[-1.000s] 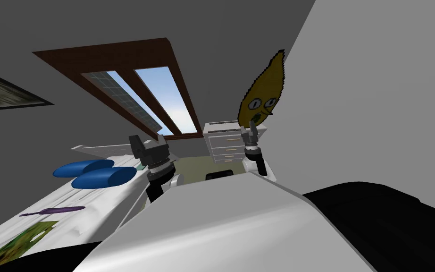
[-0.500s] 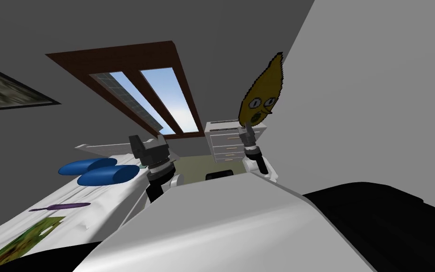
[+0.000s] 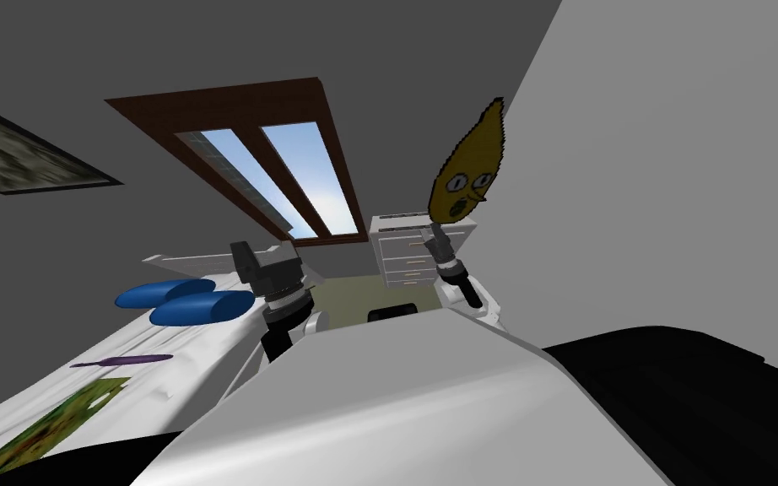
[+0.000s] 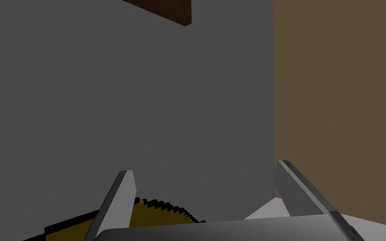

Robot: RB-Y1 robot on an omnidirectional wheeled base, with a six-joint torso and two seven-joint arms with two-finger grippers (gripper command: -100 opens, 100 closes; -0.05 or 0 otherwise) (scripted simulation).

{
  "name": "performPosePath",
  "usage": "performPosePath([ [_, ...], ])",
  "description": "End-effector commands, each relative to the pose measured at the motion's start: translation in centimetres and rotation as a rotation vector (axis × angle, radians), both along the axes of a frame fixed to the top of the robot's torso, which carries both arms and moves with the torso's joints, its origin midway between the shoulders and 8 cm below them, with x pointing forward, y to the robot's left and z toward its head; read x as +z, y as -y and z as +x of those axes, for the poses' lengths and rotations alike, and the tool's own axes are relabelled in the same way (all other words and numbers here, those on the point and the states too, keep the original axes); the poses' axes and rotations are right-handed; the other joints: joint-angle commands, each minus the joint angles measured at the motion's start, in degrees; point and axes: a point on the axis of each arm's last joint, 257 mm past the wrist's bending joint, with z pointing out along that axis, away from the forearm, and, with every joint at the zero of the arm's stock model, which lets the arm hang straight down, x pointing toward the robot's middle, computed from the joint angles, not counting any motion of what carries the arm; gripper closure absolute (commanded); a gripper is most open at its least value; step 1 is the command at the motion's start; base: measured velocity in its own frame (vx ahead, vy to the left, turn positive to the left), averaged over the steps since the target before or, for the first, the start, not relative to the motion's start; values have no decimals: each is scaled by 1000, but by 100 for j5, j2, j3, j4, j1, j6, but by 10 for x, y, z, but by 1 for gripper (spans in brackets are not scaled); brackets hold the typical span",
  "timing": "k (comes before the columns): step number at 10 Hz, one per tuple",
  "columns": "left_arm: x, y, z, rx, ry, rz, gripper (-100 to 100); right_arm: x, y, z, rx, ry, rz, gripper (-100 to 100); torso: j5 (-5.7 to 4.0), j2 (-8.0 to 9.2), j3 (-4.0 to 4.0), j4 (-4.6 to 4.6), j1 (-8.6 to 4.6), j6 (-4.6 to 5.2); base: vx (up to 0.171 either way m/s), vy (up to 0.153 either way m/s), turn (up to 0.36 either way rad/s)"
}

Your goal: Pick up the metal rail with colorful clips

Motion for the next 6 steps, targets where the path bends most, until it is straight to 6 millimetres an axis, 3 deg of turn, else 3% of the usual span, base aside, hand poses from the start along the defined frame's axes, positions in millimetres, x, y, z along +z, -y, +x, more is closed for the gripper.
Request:
performPosePath([
  [1,0,0,0,0,0,0,0,-2,-2,0,12,-2,-26,-100,0,0,0,0,0,0,-15,28,-2],
  [6,0,0,0,0,0,0,0,-16,-17,0,94,3,-168,-100,2,-5,-3,-1,8,0,-44,54,5],
])
